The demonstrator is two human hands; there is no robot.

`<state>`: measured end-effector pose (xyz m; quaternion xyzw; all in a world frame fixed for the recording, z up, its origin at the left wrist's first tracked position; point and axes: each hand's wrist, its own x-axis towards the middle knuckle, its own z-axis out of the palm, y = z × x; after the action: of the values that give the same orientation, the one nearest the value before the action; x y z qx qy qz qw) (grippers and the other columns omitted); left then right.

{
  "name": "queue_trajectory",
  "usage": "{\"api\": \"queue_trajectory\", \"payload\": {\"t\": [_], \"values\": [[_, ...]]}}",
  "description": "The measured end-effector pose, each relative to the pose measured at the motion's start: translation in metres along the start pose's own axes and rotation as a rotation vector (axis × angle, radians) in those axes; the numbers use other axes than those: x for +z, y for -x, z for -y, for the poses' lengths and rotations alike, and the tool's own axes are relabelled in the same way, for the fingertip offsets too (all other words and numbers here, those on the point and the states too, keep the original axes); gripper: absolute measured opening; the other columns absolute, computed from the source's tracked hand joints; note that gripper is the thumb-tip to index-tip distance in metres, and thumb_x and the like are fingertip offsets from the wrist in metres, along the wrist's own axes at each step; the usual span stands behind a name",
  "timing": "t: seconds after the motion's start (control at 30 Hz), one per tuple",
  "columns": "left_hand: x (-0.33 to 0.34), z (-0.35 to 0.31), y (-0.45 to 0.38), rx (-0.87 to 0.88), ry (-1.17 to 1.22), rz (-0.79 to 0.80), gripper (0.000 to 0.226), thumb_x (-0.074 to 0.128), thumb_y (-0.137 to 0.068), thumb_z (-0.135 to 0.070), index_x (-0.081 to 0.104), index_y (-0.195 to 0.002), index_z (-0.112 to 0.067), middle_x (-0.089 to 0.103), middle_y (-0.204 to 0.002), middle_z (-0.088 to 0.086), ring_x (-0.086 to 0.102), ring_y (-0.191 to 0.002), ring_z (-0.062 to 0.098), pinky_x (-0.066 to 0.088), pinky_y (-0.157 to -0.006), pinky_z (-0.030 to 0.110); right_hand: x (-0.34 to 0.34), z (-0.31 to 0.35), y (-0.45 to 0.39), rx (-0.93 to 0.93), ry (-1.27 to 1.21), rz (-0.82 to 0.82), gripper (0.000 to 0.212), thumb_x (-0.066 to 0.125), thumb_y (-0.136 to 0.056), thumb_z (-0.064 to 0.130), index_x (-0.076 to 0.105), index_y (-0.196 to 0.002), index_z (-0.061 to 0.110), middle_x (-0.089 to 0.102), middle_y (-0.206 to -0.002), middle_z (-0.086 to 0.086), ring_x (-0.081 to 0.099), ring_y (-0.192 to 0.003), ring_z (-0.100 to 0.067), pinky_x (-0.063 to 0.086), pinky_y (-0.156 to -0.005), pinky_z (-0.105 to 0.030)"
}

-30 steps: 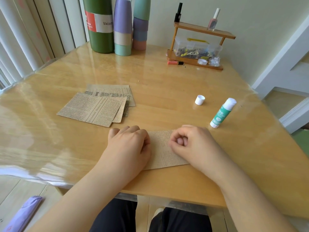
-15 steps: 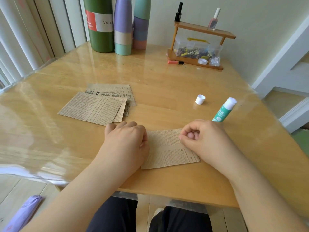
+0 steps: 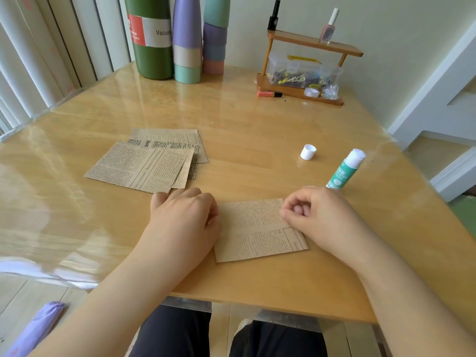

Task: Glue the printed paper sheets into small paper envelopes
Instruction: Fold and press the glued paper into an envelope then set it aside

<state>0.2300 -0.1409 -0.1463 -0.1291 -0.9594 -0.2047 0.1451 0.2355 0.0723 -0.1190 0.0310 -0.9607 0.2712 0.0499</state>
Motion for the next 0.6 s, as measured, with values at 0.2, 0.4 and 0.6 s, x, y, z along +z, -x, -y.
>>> {"api": "queue_trajectory", "payload": {"t": [0.2, 0.4, 0.6], "values": [[-0.001, 0.000, 0.001, -0.027, -0.036, 0.000, 0.013, 0.051, -0.086, -0.023, 0.060, -0.077, -0.023, 0.054, -0.077, -0.007, 0.049, -0.085, 0.015, 0.012, -0.070, 0.027, -0.004, -0.011, 0.004, 0.049, -0.009, -0.035, 0.014, 0.070, -0.078, 0.013, 0.067, -0.065, 0.018, 0.053, -0.060, 0.004, 0.042, -0.054, -0.005, 0.038, -0.055, -0.019], [0.000, -0.006, -0.015, -0.008, -0.047, 0.050, 0.010, 0.047, -0.087, -0.025, 0.056, -0.084, -0.027, 0.052, -0.086, -0.009, 0.047, -0.094, 0.012, 0.016, -0.075, 0.030, 0.004, 0.015, -0.005, -0.060, 0.012, -0.017, 0.013, 0.070, -0.078, 0.014, 0.067, -0.067, 0.020, 0.051, -0.059, 0.008, 0.047, -0.059, 0.000, 0.037, -0.055, -0.011], [0.011, -0.019, -0.024, 0.015, -0.027, 0.086, 0.012, 0.046, -0.088, -0.029, 0.058, -0.091, -0.028, 0.053, -0.092, -0.009, 0.050, -0.102, 0.014, 0.025, -0.086, 0.032, 0.028, 0.043, -0.017, -0.166, 0.048, 0.116, 0.011, 0.062, -0.082, 0.016, 0.066, -0.074, 0.023, 0.048, -0.066, 0.009, 0.042, -0.059, -0.002, 0.033, -0.058, -0.018]]}}
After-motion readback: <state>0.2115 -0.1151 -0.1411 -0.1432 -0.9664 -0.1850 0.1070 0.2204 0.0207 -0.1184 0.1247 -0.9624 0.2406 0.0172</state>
